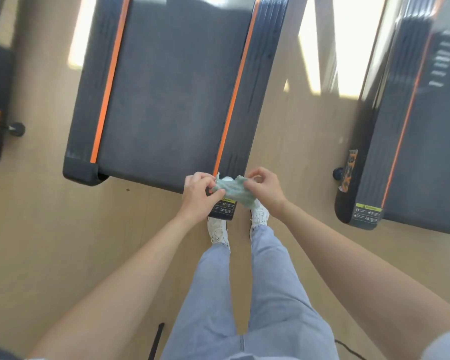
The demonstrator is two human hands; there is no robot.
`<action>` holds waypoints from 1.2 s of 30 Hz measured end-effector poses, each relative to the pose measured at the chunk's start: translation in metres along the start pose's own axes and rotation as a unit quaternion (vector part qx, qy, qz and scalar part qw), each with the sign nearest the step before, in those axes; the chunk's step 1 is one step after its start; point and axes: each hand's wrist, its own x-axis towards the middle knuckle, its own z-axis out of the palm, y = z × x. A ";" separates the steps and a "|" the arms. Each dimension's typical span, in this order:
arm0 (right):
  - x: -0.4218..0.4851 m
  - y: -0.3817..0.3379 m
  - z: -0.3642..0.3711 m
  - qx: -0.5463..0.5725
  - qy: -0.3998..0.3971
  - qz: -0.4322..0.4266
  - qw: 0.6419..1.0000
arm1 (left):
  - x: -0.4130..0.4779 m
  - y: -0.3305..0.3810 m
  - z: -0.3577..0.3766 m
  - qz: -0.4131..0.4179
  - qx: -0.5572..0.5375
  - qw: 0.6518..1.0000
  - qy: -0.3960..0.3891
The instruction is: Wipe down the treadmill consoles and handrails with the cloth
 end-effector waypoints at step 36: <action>-0.190 -0.165 -0.447 0.125 0.369 -0.281 0.877 | -0.010 0.561 0.069 0.305 -0.091 0.945 -0.074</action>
